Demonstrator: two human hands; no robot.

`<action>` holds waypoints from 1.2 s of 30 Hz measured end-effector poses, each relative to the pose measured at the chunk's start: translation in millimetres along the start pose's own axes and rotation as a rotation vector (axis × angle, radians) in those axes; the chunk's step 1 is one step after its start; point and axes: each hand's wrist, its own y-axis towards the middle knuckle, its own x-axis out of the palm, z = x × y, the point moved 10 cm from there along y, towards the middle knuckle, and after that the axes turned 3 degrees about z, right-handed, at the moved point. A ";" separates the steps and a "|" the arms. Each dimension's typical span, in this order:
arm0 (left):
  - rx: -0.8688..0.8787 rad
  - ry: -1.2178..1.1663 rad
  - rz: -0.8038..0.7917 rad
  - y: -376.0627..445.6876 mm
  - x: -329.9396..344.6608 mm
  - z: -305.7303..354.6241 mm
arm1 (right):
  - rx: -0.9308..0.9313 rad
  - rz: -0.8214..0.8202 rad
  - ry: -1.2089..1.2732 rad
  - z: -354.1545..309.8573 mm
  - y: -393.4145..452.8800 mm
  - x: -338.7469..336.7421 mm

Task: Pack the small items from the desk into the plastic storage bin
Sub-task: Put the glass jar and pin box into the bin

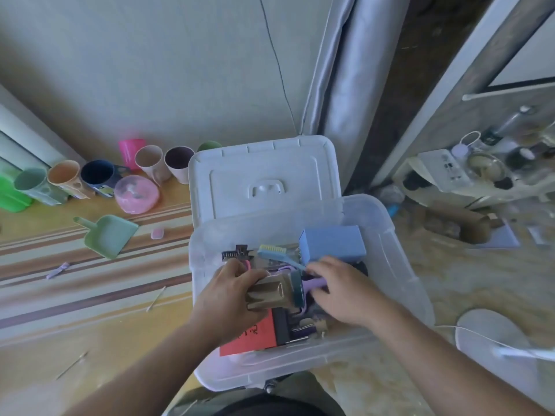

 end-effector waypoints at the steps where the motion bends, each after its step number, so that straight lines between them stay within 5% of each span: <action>1: -0.005 0.002 -0.003 1.5 2.5 1.6 | -0.074 0.014 0.038 -14.8 -3.1 -5.2; 8: 0.002 -0.031 0.050 6.6 8.7 11.4 | -0.280 -0.005 -0.295 -69.7 4.9 17.2; 16: -0.138 0.001 0.238 -8.3 -12.7 -19.1 | -0.266 0.161 -0.231 -53.6 54.5 -12.6; 22: -0.014 0.278 0.000 -32.0 15.8 -13.0 | -0.289 0.115 -0.266 -82.3 107.7 15.0; 36: 0.032 0.435 -0.028 -13.5 12.3 -29.0 | -0.290 -0.035 -0.195 -75.3 119.6 64.0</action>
